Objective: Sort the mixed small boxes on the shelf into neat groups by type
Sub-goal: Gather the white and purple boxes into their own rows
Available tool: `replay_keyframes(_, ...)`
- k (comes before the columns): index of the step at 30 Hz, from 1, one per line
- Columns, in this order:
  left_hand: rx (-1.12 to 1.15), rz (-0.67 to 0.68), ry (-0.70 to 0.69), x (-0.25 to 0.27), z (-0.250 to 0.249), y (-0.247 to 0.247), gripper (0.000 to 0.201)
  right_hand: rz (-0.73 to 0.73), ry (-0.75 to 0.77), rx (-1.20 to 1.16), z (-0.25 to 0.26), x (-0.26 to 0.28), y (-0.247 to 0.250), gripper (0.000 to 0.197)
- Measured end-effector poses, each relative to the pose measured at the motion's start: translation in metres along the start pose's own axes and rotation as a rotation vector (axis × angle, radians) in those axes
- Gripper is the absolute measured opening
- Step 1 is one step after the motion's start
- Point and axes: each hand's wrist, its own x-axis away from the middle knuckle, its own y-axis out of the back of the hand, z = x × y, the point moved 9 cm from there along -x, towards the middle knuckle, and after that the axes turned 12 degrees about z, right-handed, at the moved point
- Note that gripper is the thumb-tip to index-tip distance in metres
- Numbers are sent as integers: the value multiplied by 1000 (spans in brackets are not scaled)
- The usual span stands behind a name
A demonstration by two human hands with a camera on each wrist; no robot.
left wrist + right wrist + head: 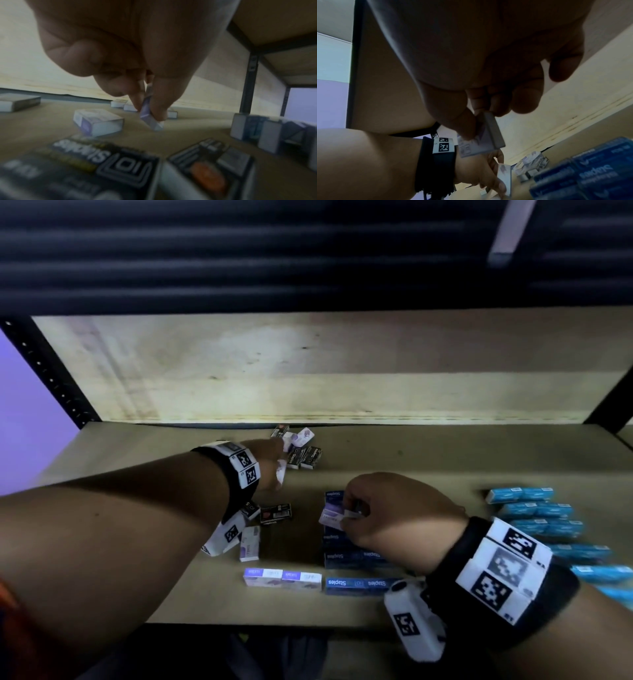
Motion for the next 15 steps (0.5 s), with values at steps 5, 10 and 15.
replay_keyframes(5,188,-62,-85,24,-7,16,30,38,-12,-2,2,-1,-3,19)
replay_keyframes(10,291,-149,-43,56,4,14,28,85,-23,3,6,-5,-6,15)
replay_keyframes(15,466,-114,-126,102,0,-25,12,103,-41,-5,9,-8,-7,12)
